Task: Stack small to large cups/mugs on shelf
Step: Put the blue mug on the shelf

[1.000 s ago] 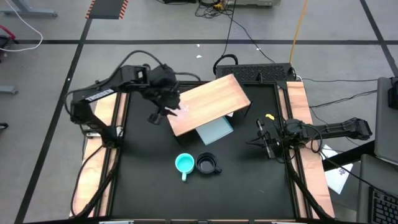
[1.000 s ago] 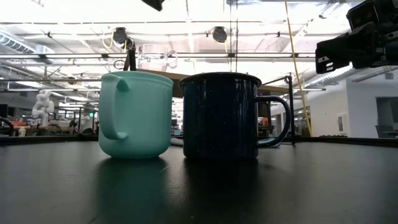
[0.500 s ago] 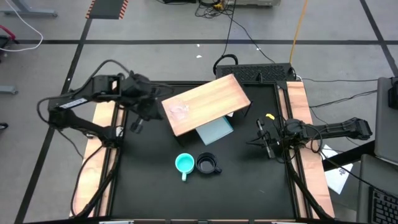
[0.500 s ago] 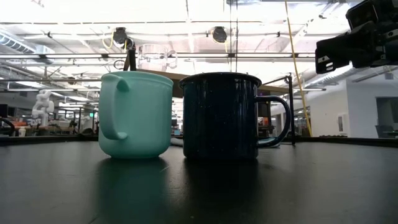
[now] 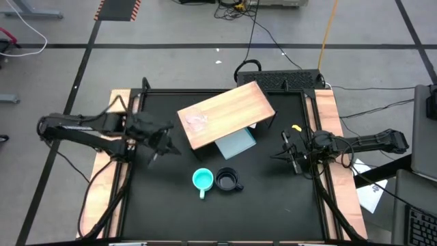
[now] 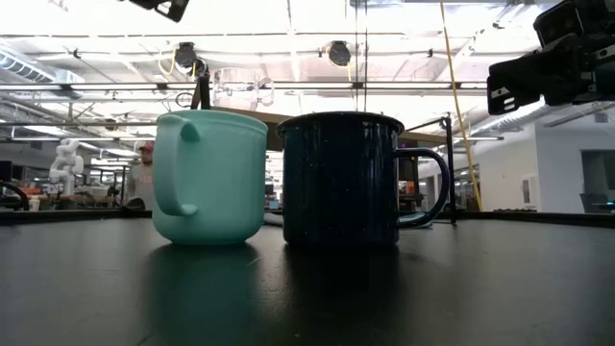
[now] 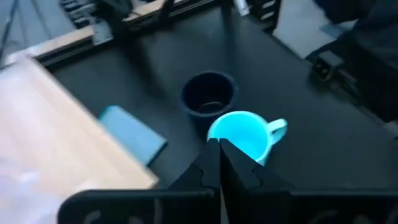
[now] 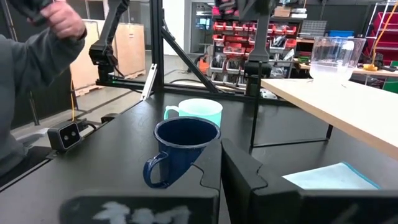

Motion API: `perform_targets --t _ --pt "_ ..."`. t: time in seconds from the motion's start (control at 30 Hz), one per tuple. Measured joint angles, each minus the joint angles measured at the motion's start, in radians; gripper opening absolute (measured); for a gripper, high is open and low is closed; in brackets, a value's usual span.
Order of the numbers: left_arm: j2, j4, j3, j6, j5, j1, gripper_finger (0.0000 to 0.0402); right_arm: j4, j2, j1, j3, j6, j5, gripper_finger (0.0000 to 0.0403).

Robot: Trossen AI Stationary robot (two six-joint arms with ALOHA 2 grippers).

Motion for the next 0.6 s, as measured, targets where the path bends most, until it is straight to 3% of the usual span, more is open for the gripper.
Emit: perform_targets --t 0.27,0.47,0.6 --pt "-0.019 0.321 -0.242 -0.09 -0.159 -0.192 0.0 -0.003 0.0 0.0 0.0 -0.001 0.0 0.0" --pt "-0.019 0.57 -0.381 -0.025 -0.258 -0.305 0.0 -0.003 0.0 0.0 0.0 -0.009 0.0 0.0" --pt "-0.02 0.698 -0.446 -0.012 -0.267 -0.333 0.0 -0.003 0.0 0.0 0.0 -0.011 0.0 0.0"
